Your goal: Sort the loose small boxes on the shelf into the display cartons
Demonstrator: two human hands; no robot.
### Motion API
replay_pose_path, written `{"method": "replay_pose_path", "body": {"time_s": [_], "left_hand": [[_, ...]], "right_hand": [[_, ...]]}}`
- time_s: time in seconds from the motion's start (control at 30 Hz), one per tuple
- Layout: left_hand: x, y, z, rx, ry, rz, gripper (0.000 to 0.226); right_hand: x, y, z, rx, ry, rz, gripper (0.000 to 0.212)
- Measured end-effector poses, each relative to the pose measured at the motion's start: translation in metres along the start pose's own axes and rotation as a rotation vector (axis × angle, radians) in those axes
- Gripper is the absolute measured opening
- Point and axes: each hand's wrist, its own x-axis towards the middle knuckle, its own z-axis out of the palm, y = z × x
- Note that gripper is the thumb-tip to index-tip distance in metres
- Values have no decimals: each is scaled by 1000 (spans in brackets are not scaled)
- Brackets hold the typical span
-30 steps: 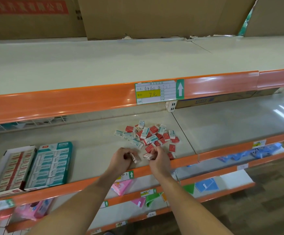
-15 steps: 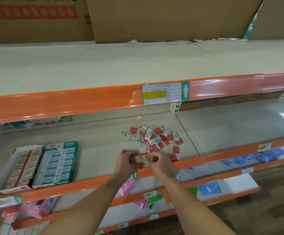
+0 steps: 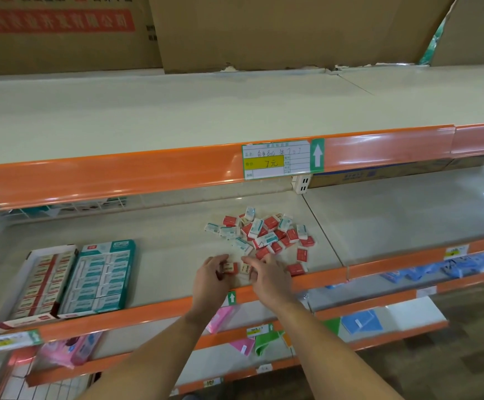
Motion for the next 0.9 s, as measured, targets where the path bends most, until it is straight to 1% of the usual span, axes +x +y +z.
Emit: {"method": "replay_pose_path", "body": {"time_s": [0.13, 0.2, 0.27, 0.37, 0.47, 0.57, 0.67, 0.77, 0.8, 0.9], "left_hand": [[-1, -1, -2, -20, 4, -8, 48], [1, -2, -4, -18, -21, -43, 51], [3, -1, -6, -6, -43, -65, 54], [8, 1, -8, 61, -53, -50, 42], [15, 1, -11, 133, -78, -21, 30], [20, -1, -17, 230, -125, 7, 32], [23, -8, -28, 258, -134, 41, 34], [26, -16, -44, 248, -143, 78, 26], [27, -18, -49, 247, -143, 94, 25], [30, -23, -67, 255, -143, 128, 35]], "right_hand": [[2, 2, -1, 29, 33, 20, 29], [4, 1, 0, 38, 46, 14, 30], [6, 0, 1, 64, 60, 2, 37], [5, 0, 1, 97, 43, -36, 47], [2, -2, -1, 112, 28, -64, 43], [1, -6, -2, 84, 52, -63, 36], [4, -12, -2, 88, 87, -60, 36], [8, -23, -1, 92, 108, -68, 33], [9, -27, 0, 112, 104, -70, 32], [12, -41, 7, 159, 108, -87, 29]]}}
